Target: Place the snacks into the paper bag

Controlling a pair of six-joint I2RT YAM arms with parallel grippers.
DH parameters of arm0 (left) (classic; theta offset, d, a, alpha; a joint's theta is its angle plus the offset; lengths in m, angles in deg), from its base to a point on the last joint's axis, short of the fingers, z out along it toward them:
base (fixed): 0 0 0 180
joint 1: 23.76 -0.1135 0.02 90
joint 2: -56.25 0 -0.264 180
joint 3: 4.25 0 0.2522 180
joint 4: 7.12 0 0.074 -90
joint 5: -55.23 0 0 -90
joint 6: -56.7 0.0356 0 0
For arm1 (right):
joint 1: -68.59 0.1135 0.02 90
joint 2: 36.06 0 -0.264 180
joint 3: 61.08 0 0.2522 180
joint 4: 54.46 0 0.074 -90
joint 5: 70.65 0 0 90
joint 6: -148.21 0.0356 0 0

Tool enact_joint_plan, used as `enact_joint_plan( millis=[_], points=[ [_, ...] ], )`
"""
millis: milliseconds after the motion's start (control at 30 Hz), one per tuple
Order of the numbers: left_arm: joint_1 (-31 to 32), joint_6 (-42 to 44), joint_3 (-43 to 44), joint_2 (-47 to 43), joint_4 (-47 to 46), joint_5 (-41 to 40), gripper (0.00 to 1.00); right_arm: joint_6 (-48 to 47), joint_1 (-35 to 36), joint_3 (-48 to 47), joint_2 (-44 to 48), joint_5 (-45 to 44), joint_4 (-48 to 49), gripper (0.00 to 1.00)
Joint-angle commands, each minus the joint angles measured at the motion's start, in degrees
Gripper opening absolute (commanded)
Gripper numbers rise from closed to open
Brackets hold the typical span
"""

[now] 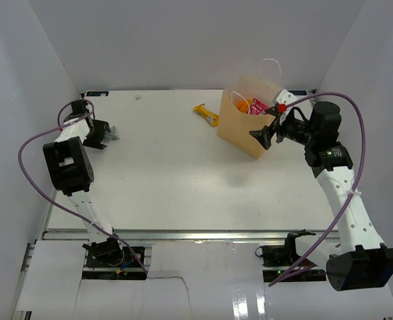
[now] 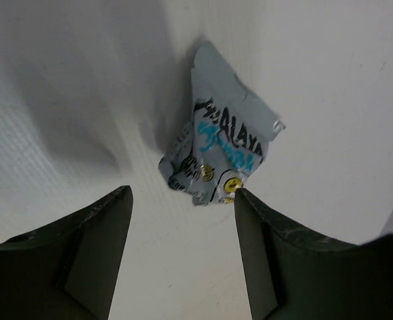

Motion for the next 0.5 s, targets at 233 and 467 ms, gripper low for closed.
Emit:
enact_joint_plan(
  millis=[233, 467],
  points=[
    [-2.1, -4.3, 8.3, 7.3, -3.7, 7.3, 0.40, -1.2, -0.9, 2.6, 4.3, 3.5, -2.7, 0.94],
    [-2.8, 4.3, 1.9, 2.6, -13.4, 16.8, 0.04, -9.6, -1.0, 0.1, 5.5, 11.2, -10.6, 0.95]
  ],
)
